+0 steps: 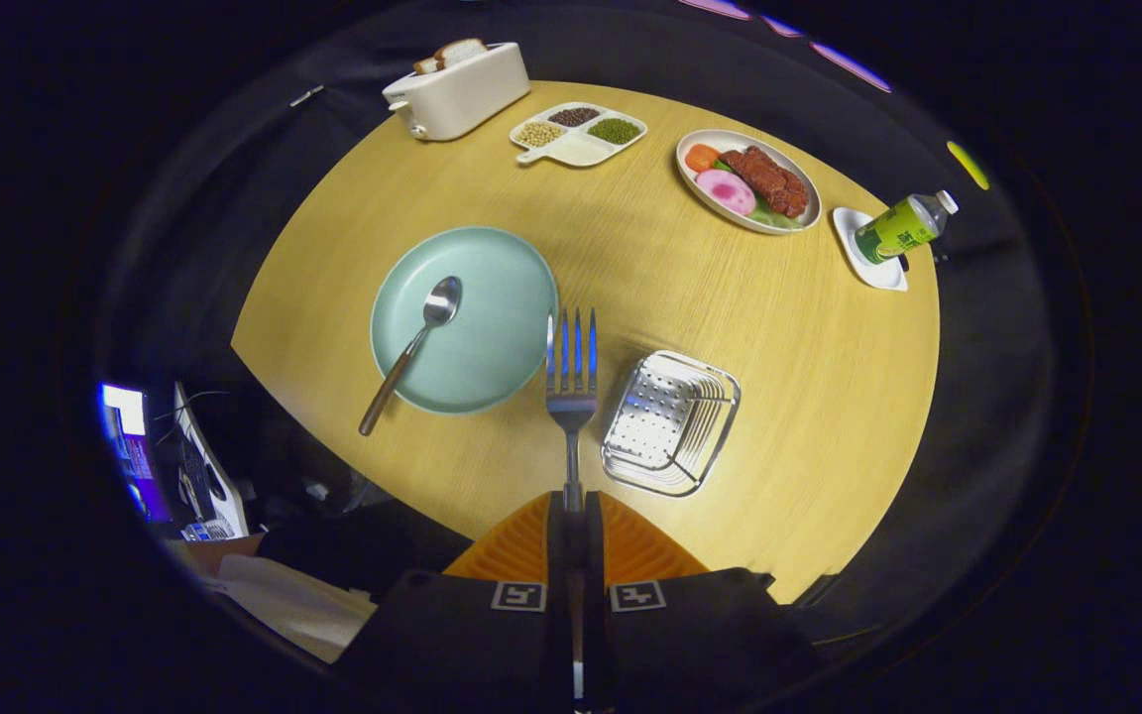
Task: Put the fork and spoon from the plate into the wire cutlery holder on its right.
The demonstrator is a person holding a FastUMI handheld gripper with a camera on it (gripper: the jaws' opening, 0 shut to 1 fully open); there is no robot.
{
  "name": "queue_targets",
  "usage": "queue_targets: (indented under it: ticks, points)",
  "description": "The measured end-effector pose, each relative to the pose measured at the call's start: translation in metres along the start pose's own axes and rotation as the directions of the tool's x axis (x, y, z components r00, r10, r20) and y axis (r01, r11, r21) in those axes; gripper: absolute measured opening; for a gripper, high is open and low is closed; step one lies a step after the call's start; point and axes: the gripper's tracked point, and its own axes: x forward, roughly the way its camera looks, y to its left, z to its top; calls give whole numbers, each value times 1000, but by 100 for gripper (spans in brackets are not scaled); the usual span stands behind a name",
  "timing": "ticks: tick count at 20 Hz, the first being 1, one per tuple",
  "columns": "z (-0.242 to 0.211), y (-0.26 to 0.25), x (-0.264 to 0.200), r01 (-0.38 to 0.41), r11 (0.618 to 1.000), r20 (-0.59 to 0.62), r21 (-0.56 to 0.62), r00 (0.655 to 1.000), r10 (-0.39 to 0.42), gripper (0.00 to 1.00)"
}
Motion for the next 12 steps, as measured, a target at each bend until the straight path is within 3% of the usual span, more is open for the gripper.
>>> queue_targets:
  ticks: [5,12]
  points:
    - [-24,-44,-1,35,999,-122,-25,992,-37,9]
    - [-26,-58,25,-16,999,-296,-31,955,6,8]
